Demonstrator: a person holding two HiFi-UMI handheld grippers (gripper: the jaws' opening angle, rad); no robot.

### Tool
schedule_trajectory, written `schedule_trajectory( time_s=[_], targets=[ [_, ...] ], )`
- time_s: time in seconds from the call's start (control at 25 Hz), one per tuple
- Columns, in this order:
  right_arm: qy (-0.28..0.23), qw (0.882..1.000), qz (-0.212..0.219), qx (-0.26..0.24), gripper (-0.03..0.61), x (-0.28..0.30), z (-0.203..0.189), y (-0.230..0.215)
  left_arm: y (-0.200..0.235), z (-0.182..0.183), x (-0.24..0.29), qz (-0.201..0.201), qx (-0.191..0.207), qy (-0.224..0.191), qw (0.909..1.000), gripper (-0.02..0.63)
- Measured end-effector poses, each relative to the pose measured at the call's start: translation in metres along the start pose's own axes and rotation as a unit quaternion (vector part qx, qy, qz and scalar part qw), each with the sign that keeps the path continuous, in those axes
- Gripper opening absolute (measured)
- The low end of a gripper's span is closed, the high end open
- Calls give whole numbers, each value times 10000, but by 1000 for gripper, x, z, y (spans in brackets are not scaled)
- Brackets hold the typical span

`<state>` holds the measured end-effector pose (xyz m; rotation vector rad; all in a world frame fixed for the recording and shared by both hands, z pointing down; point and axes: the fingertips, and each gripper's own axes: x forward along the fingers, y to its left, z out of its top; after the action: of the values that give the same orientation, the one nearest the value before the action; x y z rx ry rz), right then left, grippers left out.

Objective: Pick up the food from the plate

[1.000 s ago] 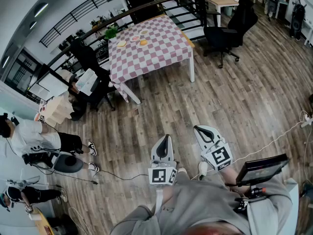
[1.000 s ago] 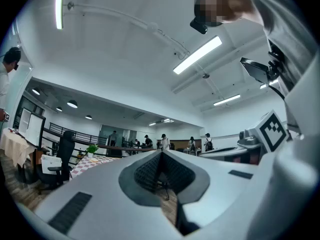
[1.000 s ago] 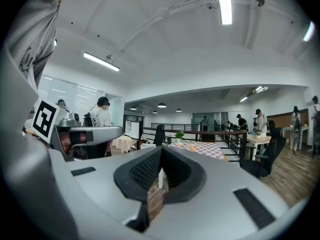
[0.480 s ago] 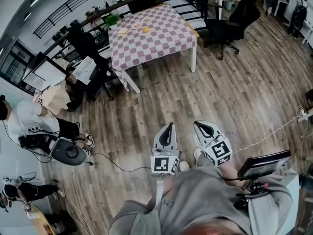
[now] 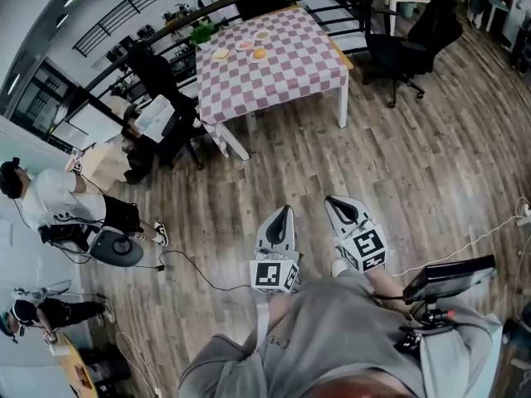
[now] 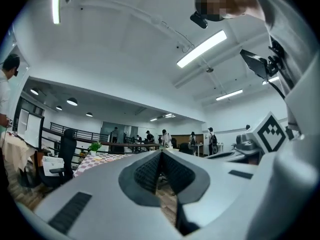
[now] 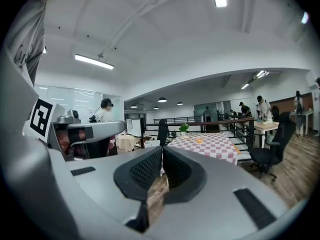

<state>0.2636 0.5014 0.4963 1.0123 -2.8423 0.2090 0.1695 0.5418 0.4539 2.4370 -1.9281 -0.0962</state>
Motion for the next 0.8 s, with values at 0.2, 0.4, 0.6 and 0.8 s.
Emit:
schedule_trajectory(
  time_s=[0.2, 0.4, 0.6, 0.8],
  targets=[
    [-41, 9995, 297, -84, 17, 30, -5, -20, 14, -1, 25, 275, 43, -10, 9996, 8],
    [128, 9996, 248, 58, 17, 48, -9, -40, 20, -6, 45, 258, 72, 59, 9996, 8],
    [208, 9995, 177, 135, 17, 80, -8, -61, 46, -10, 83, 261, -46, -22, 9996, 8],
    [301, 9994, 24, 138, 17, 140, 1, -77, 92, -13, 130, 89, -169, -55, 9998, 8]
  ],
)
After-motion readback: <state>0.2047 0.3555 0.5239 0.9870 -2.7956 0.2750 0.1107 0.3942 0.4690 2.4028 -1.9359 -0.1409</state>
